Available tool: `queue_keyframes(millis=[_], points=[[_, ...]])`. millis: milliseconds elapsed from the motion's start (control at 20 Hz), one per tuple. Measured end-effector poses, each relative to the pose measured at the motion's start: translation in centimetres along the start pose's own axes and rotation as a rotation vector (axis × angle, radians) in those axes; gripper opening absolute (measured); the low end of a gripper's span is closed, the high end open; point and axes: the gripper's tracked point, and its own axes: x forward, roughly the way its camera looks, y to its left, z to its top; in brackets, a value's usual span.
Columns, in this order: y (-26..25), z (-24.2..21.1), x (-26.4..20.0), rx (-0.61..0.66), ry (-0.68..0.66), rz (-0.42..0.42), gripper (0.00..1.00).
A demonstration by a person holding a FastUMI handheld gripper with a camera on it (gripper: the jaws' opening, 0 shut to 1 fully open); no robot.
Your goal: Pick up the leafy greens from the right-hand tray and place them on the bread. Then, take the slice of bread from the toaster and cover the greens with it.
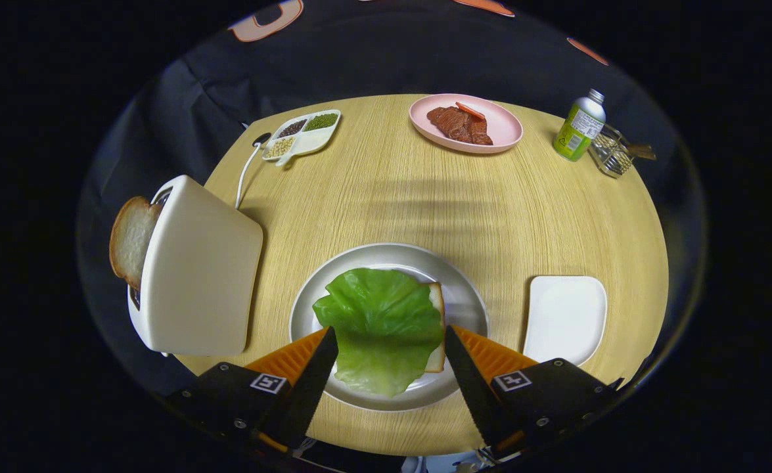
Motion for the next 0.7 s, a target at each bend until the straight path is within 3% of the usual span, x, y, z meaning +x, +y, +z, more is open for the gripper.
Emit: queue_keyframes(millis=[350, 700], points=[[1.8, 2.9, -4.6, -0.022, -0.061, -0.021, 0.99], [7.4, 6.4, -9.0, -0.043, -0.118, 0.02, 0.99]])
